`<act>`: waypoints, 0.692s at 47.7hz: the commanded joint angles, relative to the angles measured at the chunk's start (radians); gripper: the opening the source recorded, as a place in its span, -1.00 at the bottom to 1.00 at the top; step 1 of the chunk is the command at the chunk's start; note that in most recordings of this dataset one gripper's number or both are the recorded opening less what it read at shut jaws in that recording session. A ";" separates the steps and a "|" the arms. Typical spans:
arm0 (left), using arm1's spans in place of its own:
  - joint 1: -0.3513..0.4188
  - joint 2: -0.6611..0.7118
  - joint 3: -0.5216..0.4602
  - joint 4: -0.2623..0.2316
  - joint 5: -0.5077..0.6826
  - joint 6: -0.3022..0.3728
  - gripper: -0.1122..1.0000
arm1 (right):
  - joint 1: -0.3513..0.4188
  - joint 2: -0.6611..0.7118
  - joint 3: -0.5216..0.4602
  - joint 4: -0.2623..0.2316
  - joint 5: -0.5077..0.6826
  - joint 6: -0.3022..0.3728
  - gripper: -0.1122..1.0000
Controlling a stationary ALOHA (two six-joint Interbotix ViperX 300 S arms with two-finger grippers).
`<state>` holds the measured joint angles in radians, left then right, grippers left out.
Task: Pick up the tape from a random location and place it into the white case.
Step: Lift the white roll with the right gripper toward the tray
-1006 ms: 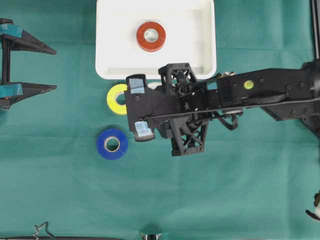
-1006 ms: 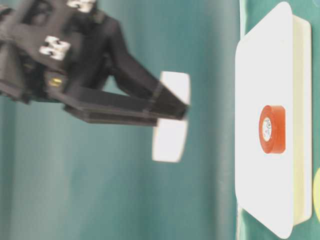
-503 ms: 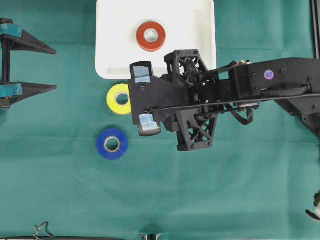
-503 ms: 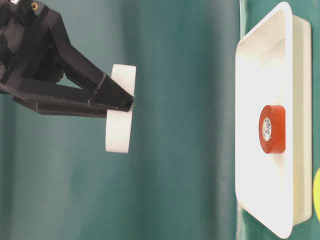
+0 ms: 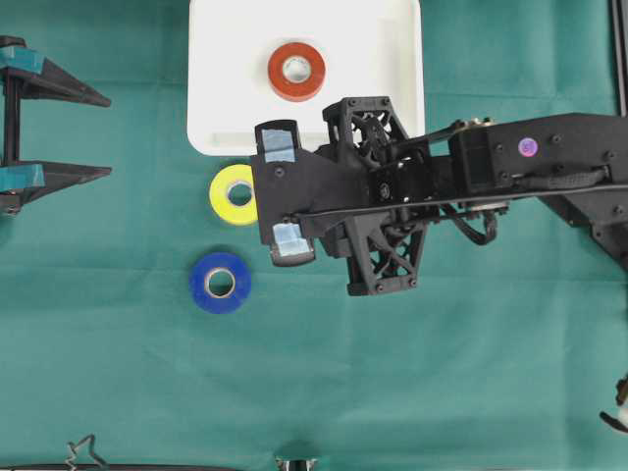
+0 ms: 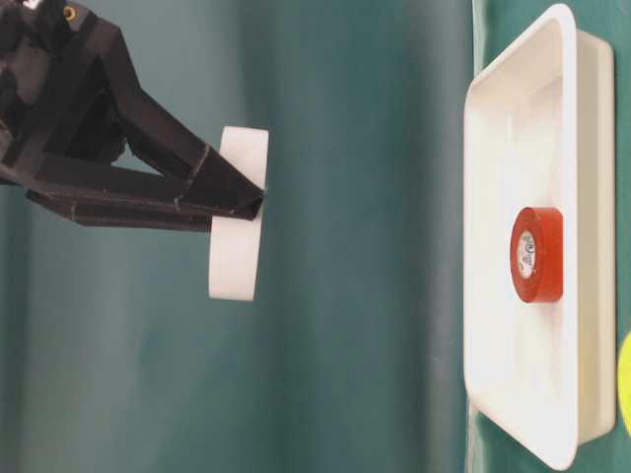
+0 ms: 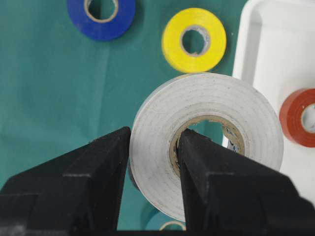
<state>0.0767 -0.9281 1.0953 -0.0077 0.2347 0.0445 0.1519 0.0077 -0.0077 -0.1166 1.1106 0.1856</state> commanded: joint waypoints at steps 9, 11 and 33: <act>-0.003 0.006 -0.015 0.000 -0.005 0.000 0.90 | 0.002 -0.032 -0.031 -0.002 -0.003 0.003 -0.21; -0.003 0.005 -0.015 -0.002 -0.005 0.000 0.90 | 0.000 -0.032 -0.031 -0.003 -0.003 0.003 -0.21; -0.003 0.006 -0.014 -0.002 -0.005 0.000 0.90 | -0.006 -0.032 -0.026 -0.023 -0.003 0.003 -0.21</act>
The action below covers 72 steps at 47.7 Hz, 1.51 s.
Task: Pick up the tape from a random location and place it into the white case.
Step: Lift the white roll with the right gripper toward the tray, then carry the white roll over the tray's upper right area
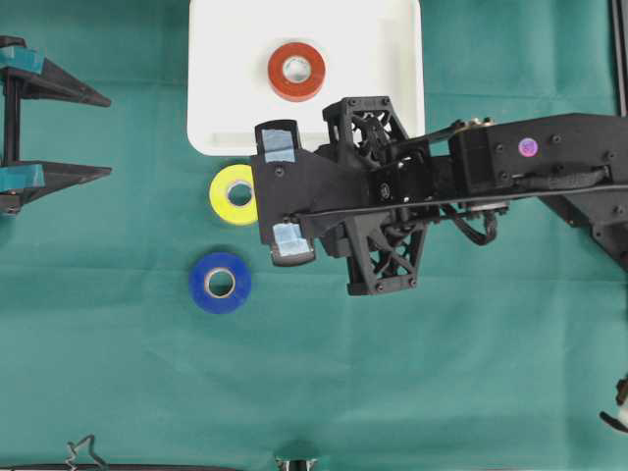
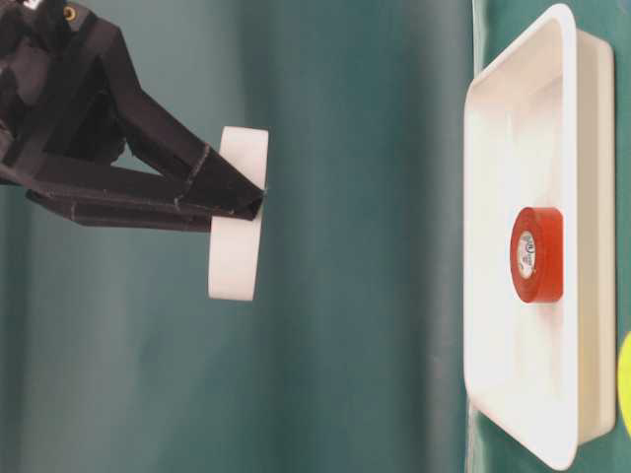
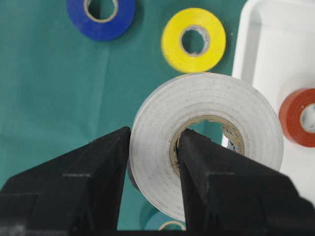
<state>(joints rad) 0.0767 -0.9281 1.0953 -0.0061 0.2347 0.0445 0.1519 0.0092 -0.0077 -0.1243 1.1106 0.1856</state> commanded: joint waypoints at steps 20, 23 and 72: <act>-0.003 0.005 -0.014 -0.003 -0.006 -0.002 0.90 | -0.163 -0.029 -0.021 -0.060 -0.023 -0.026 -0.21; -0.003 0.005 -0.015 -0.002 -0.005 0.000 0.90 | -0.204 -0.023 -0.020 -0.060 -0.028 -0.037 -0.21; -0.003 0.005 -0.014 -0.003 -0.003 -0.002 0.90 | -0.471 -0.046 0.092 -0.060 -0.126 -0.078 -0.21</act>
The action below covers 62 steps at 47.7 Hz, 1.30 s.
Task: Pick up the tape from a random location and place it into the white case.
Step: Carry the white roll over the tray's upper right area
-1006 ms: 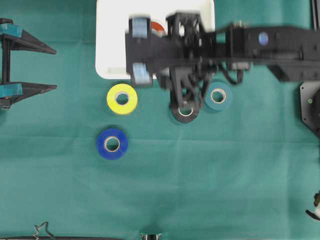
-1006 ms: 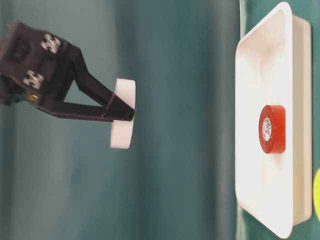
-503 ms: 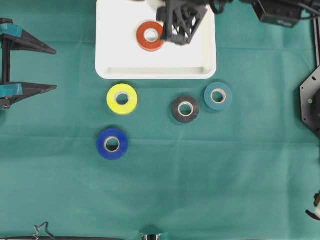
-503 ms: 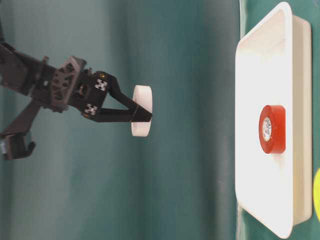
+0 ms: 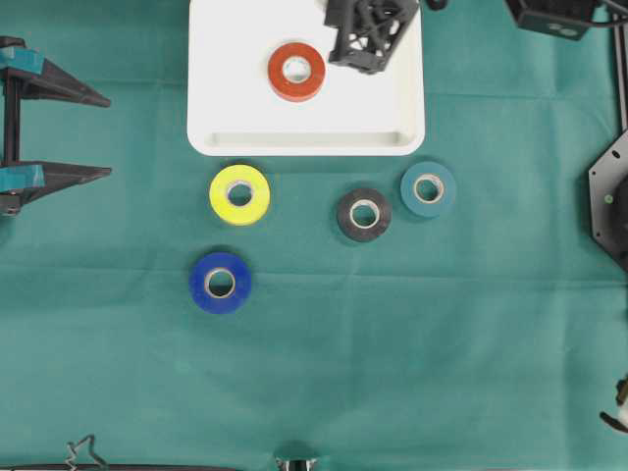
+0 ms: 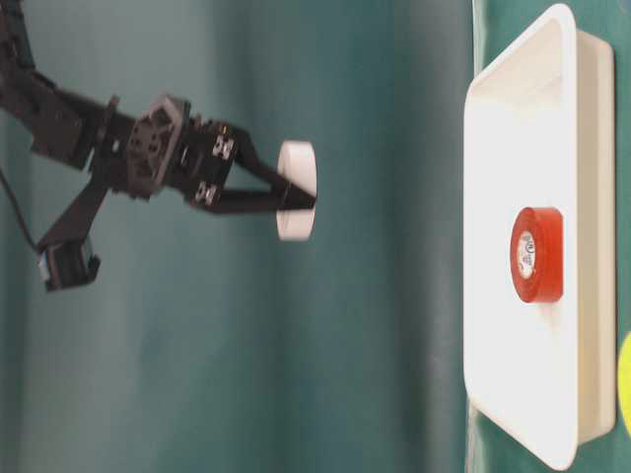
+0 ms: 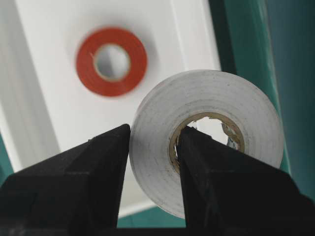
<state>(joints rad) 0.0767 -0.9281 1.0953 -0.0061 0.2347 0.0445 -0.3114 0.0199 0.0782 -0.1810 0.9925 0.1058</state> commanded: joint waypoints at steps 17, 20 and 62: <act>-0.002 0.005 -0.014 -0.002 -0.002 -0.002 0.90 | -0.012 -0.115 0.084 -0.002 -0.028 0.006 -0.21; -0.003 0.005 -0.014 -0.002 -0.002 -0.002 0.90 | -0.012 -0.115 0.084 -0.003 -0.037 0.005 -0.21; -0.003 0.006 -0.014 -0.003 0.000 -0.011 0.90 | -0.012 -0.115 0.084 -0.002 -0.046 0.006 -0.21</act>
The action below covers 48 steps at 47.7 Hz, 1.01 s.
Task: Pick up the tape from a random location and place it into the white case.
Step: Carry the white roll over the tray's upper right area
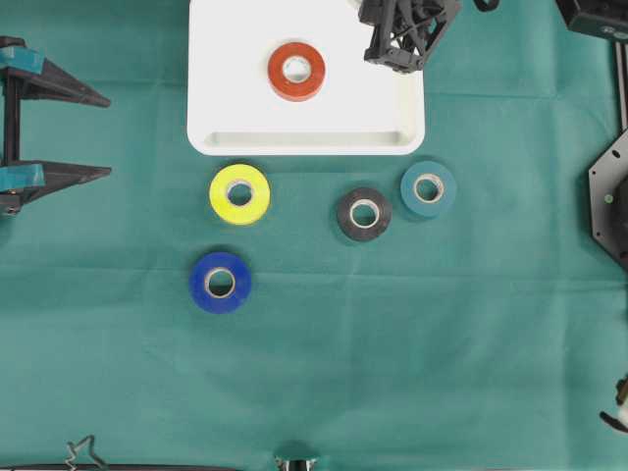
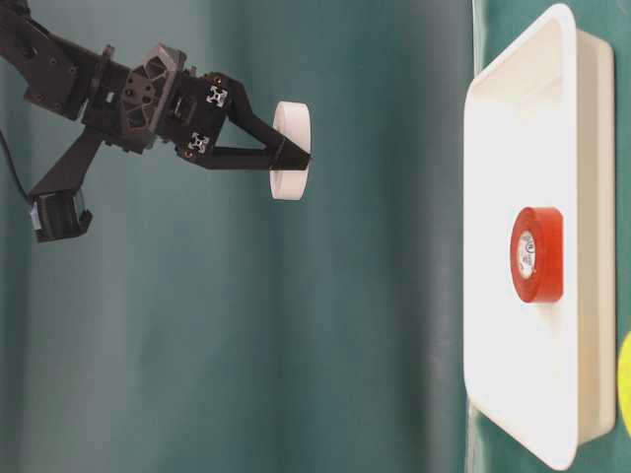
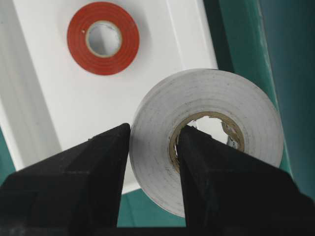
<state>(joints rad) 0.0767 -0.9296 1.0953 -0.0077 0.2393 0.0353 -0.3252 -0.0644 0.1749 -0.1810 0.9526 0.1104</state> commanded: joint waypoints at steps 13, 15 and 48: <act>-0.003 0.008 -0.014 -0.002 -0.005 -0.002 0.90 | 0.002 -0.025 0.011 -0.002 -0.029 0.009 -0.20; -0.003 0.008 -0.014 0.000 -0.005 -0.002 0.90 | 0.002 -0.020 0.020 -0.002 -0.040 0.011 -0.21; -0.003 0.006 -0.014 0.000 -0.005 -0.002 0.90 | 0.000 0.244 0.229 0.003 -0.423 0.081 -0.21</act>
<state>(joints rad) 0.0767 -0.9281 1.0953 -0.0077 0.2378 0.0353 -0.3252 0.1779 0.4080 -0.1795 0.5614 0.1871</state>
